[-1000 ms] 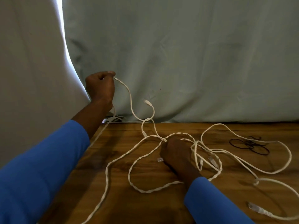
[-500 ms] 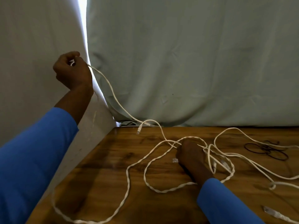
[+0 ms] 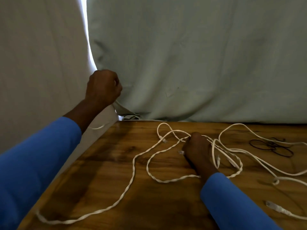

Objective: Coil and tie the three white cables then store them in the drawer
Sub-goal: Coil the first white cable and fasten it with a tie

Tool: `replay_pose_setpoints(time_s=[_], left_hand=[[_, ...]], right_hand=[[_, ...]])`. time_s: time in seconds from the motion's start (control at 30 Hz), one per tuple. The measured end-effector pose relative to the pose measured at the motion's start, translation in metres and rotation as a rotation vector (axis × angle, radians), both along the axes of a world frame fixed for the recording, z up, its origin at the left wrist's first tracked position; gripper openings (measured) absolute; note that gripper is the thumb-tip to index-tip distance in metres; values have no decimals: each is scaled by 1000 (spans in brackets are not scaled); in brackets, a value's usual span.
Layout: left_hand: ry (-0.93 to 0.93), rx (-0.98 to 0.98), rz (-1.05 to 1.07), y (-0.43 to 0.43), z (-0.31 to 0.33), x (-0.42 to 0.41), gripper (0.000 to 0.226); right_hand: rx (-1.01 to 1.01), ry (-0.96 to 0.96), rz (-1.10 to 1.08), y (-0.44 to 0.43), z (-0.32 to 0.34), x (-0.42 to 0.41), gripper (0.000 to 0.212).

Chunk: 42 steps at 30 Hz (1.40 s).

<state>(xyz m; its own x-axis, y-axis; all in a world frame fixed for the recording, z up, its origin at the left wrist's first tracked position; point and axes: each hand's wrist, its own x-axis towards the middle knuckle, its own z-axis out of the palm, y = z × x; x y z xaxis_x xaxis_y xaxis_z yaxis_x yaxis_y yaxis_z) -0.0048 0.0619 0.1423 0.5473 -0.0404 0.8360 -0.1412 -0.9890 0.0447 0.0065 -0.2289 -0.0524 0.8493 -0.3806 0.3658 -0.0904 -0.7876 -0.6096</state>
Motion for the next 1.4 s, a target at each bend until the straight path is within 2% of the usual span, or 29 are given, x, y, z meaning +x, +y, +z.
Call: replay_pose_setpoints(time_s=[0.07, 0.1, 0.17, 0.2, 0.23, 0.3, 0.37, 0.43, 0.53, 0.67, 0.7, 0.8, 0.87, 0.93, 1.03, 1.1, 1.2, 1.3, 1.4], left_hand=[[-16, -138, -94, -9, -5, -1, 16], [30, -147, -77, -13, -12, 1, 19], [177, 28, 101, -23, -34, 0, 33], [189, 126, 149, -25, -47, 0, 44], [147, 155, 91, -28, -60, -3, 54], [111, 21, -249, -43, -82, -21, 58], [204, -175, -600, -63, -109, -40, 53], [265, -232, -739, -74, -133, -49, 46], [260, -305, -769, -70, -155, -38, 29], [207, -732, -736, -55, -158, -14, 25], [209, -787, -722, -51, -159, -8, 24], [229, -709, -644, -41, -167, 5, 24], [304, -501, -569, -39, -174, 7, 24], [412, -239, -499, -42, -178, 3, 24], [512, -12, -519, -52, -173, -11, 29], [536, 97, -541, -62, -165, -21, 31], [588, 184, -586, -74, -162, -30, 31], [637, 146, -629, -71, -163, -28, 17], [626, 74, -693, -65, -162, -26, 32]], right_hand=[[114, -84, 57, 0, 2, -3, 8], [217, -141, 114, 3, 6, -8, 11], [394, -274, 247, 11, 16, -19, 12], [457, -332, 312, 17, 19, -23, 14], [517, -362, 373, 23, 22, -26, 18], [670, -334, 479, 34, 25, -34, 23], [827, -316, 606, 44, 28, -42, 26], [958, -310, 706, 52, 33, -50, 31], [1114, -207, 756, 60, 35, -57, 38], [1274, 70, 814, 62, 34, -57, 48], [1342, 135, 864, 61, 33, -56, 48], [1498, 288, 1039, 62, 33, -56, 50], [1533, 327, 1122, 65, 35, -57, 52], [1552, 257, 1155, 66, 38, -56, 50], [1546, 35, 1031, 65, 45, -49, 39], [1470, -74, 916, 63, 46, -45, 37], [1348, -126, 877, 62, 39, -42, 37], [1175, -165, 854, 61, 33, -38, 38], [944, -205, 815, 55, 28, -33, 36]])
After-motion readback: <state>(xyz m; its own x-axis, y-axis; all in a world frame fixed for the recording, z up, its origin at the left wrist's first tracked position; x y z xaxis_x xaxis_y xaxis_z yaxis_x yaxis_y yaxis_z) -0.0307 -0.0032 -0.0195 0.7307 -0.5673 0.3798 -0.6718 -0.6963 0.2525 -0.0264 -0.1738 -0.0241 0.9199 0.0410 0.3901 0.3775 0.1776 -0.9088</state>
